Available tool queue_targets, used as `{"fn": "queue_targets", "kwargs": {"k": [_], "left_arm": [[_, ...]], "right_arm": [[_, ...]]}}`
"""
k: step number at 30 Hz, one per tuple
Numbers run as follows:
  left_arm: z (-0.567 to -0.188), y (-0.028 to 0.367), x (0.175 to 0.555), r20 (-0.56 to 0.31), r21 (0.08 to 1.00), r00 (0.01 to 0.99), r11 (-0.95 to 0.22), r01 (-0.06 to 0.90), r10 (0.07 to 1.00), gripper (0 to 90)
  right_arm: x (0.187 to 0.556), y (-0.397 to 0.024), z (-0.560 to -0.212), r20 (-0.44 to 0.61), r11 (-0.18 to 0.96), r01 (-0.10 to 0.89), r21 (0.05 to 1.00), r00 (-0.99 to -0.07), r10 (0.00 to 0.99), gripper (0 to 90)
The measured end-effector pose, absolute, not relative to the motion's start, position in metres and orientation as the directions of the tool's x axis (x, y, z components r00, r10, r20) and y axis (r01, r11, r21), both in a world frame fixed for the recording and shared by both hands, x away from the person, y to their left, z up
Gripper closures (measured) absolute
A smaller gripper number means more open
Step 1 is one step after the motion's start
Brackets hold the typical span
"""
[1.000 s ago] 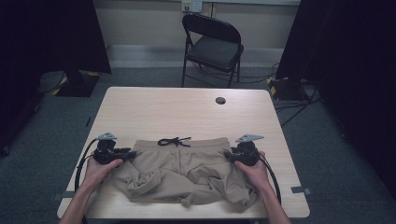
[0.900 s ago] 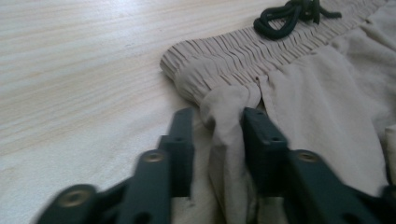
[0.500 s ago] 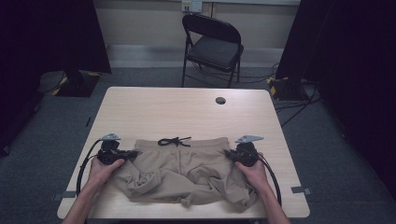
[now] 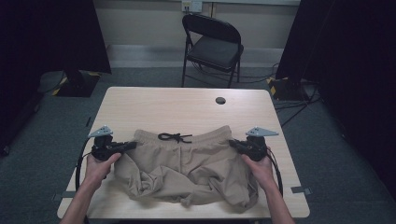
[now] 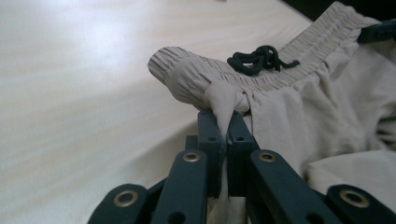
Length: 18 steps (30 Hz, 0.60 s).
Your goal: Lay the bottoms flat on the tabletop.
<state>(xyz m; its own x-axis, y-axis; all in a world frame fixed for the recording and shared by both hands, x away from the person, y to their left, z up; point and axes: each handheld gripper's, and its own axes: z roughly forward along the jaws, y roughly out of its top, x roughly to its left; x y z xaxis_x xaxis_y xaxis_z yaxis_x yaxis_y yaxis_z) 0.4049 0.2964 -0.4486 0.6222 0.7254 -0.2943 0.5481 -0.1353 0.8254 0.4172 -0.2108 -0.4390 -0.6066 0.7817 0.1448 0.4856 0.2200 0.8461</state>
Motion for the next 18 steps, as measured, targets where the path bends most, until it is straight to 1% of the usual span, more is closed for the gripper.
{"fn": "queue_targets", "kwargs": {"k": [1,4,7,8,10,14,15,16,18], "left_arm": [[-0.438,0.295,0.403,-0.28,0.843,0.633,-0.132,0.522,0.722,87.8],[-0.422,0.291,0.402,-0.248,0.862,0.652,-0.144,0.486,0.717,87.9],[-0.403,0.29,0.403,-0.228,0.883,0.668,-0.139,0.449,0.708,87.9],[-0.403,0.29,0.403,-0.228,0.883,0.668,-0.139,0.449,0.708,87.9],[-0.387,0.288,0.402,-0.207,0.9,0.681,-0.135,0.414,0.703,87.9],[-0.367,0.286,0.402,-0.182,0.918,0.695,-0.133,0.374,0.696,87.9],[-0.367,0.286,0.402,-0.182,0.918,0.695,-0.133,0.374,0.696,87.9],[-0.362,0.286,0.403,-0.178,0.923,0.697,-0.127,0.362,0.695,87.9],[-0.347,0.287,0.404,-0.165,0.937,0.701,-0.111,0.332,0.694,87.9]], "right_arm": [[0.417,-0.212,-0.434,0.144,0.213,0.476,0.853,-0.608,0.781,88.2],[0.417,-0.215,-0.42,0.136,0.199,0.454,0.869,-0.604,0.785,88.3],[0.418,-0.219,-0.405,0.124,0.187,0.428,0.884,-0.602,0.789,88.3],[0.418,-0.219,-0.405,0.124,0.187,0.428,0.884,-0.602,0.789,88.3],[0.419,-0.221,-0.389,0.105,0.181,0.394,0.901,-0.604,0.79,88.2],[0.421,-0.221,-0.368,0.088,0.174,0.362,0.916,-0.602,0.793,88.2],[0.421,-0.221,-0.363,0.082,0.172,0.353,0.92,-0.601,0.795,88.2],[0.421,-0.221,-0.363,0.082,0.172,0.353,0.92,-0.601,0.795,88.2],[0.423,-0.221,-0.348,0.069,0.166,0.326,0.931,-0.602,0.795,88.2]]}}
